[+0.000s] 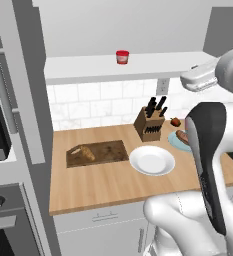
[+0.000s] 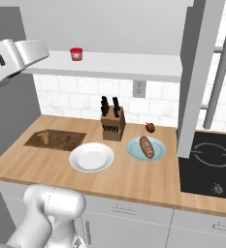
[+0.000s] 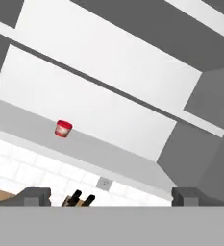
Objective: From the different types of pastries on the counter, select a croissant and place it on the cutting board. Then retrieve a jar of jam from the cabinet and place it alongside the croissant on the cutting board.
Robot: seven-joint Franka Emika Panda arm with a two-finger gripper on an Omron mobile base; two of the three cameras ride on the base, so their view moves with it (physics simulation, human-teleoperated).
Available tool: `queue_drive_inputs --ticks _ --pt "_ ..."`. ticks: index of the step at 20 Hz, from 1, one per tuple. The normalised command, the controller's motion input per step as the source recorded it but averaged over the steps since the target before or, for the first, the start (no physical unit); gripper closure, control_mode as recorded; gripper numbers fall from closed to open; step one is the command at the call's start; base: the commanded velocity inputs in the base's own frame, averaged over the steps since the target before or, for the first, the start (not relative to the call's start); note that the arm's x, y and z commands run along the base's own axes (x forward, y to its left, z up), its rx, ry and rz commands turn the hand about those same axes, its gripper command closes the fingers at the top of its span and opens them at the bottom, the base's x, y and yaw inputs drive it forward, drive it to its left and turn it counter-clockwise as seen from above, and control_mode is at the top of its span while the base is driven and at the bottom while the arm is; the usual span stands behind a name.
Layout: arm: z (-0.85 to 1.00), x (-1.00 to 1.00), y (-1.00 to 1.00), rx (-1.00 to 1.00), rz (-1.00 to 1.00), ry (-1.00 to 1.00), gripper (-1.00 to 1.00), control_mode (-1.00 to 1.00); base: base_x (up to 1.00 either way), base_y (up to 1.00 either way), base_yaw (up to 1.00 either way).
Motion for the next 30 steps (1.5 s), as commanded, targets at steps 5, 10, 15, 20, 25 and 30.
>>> queue_drive_inputs --ticks 5,10,15,20,25,30 --pt "0.1 -0.01 -0.05 0.02 -0.05 -0.1 -1.0 -1.0 0.0 0.0 0.0" --pt "0.96 -0.09 0.0 0.19 -0.03 -0.33 -1.0 -1.0 0.0 0.0 0.0" --pt "0.21 -0.39 -0.01 0.31 0.0 -0.04 -1.0 -1.0 0.0 0.0 0.0" --pt "0.0 -0.06 0.01 0.45 0.06 0.3 -1.0 -1.0 0.0 0.0 0.0" --pt "-0.02 0.0 0.02 0.17 0.03 0.1 -1.0 -1.0 0.0 0.0 0.0" --pt "-0.21 0.06 0.3 0.11 0.01 0.19 -1.0 -1.0 0.0 0.0 0.0"
